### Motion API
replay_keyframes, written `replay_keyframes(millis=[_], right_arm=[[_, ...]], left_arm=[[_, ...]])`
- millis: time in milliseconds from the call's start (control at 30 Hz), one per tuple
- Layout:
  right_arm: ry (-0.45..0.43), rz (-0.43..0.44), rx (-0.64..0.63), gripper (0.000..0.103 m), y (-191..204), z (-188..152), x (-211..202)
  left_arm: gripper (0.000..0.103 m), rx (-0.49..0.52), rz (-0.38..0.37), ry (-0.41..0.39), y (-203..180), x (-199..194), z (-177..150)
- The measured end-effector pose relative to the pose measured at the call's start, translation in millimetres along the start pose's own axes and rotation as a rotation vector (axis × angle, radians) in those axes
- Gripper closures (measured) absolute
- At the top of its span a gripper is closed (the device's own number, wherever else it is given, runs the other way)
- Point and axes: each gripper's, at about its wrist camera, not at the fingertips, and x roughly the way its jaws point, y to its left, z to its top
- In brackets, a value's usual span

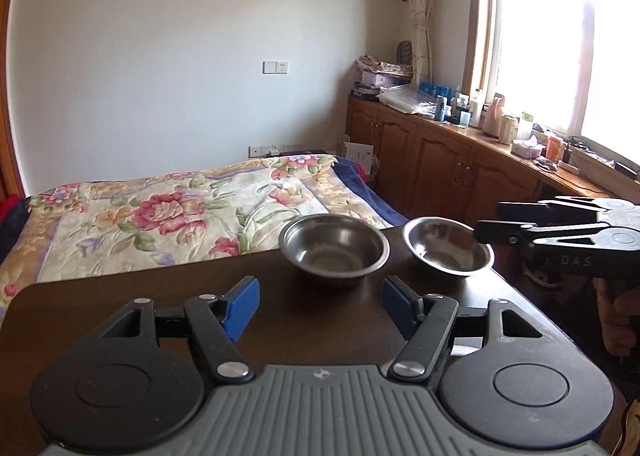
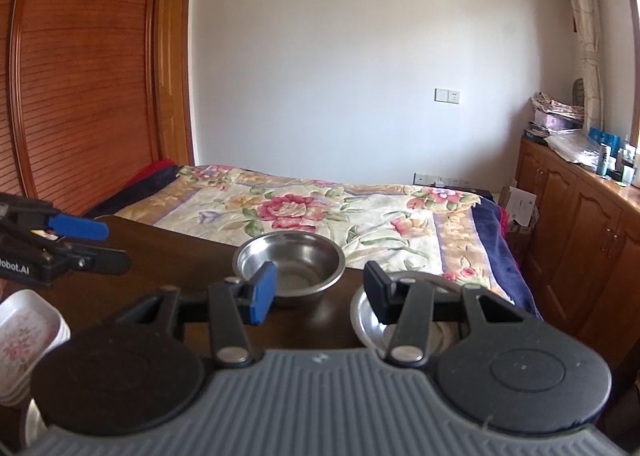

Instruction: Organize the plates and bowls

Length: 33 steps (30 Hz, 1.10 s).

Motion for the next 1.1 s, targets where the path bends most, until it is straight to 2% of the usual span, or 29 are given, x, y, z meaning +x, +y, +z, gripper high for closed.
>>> replay_keyframes(millis=[200, 267, 433, 633, 967, 1100], right_arm=[[0.032, 0.026, 0.002, 0.054, -4, 7, 27], [0.050, 0.034, 0.007, 0.054, -6, 8, 39], [0.095, 0.037, 0.001, 0.063, -7, 8, 65], [0.137, 0.039, -0.017, 0.067, -4, 10, 88], [0.200, 0.047, 0.022, 0.068, -11, 8, 111], [0.225, 0.054, 0.031, 0.068, -11, 7, 120]], left_arm=[[0.033, 0.021, -0.005, 0.022, -1, 27, 11], [0.038, 0.018, -0.012, 0.037, 1, 38, 13], [0.049, 0.011, -0.013, 0.076, 3, 63, 15], [0.056, -0.014, -0.009, 0.137, 14, 94, 16], [0.058, -0.037, -0.020, 0.178, 20, 127, 26], [0.062, -0.058, -0.014, 0.204, 24, 141, 24]])
